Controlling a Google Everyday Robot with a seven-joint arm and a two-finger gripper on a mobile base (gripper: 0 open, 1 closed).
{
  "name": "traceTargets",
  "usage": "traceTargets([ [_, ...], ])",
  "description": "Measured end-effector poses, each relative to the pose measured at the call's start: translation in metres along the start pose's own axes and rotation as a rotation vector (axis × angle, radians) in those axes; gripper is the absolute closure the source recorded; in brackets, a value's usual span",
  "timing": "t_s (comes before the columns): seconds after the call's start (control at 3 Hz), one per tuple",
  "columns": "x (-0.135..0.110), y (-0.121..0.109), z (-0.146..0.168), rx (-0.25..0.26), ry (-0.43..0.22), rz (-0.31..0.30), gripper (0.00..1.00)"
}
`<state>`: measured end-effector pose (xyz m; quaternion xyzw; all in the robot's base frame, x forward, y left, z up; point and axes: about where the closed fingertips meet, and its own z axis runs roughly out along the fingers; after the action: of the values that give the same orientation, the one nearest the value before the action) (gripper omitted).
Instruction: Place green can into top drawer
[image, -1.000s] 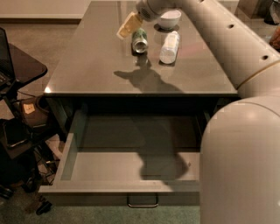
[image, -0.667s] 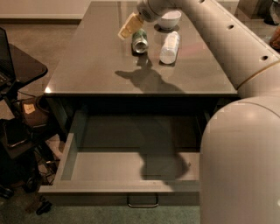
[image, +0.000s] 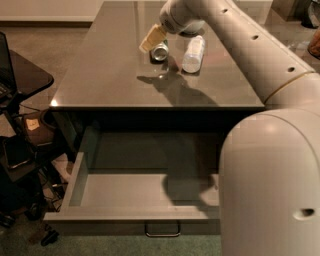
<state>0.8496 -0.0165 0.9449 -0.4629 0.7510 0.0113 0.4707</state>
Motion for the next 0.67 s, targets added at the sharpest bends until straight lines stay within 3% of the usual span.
traceTargets([
  [0.33,0.0229,-0.0139,0.0189,0.025,0.035,0.065,0.00],
  [0.67,0.0245,-0.0146,0.0201,0.026,0.037,0.071,0.00],
])
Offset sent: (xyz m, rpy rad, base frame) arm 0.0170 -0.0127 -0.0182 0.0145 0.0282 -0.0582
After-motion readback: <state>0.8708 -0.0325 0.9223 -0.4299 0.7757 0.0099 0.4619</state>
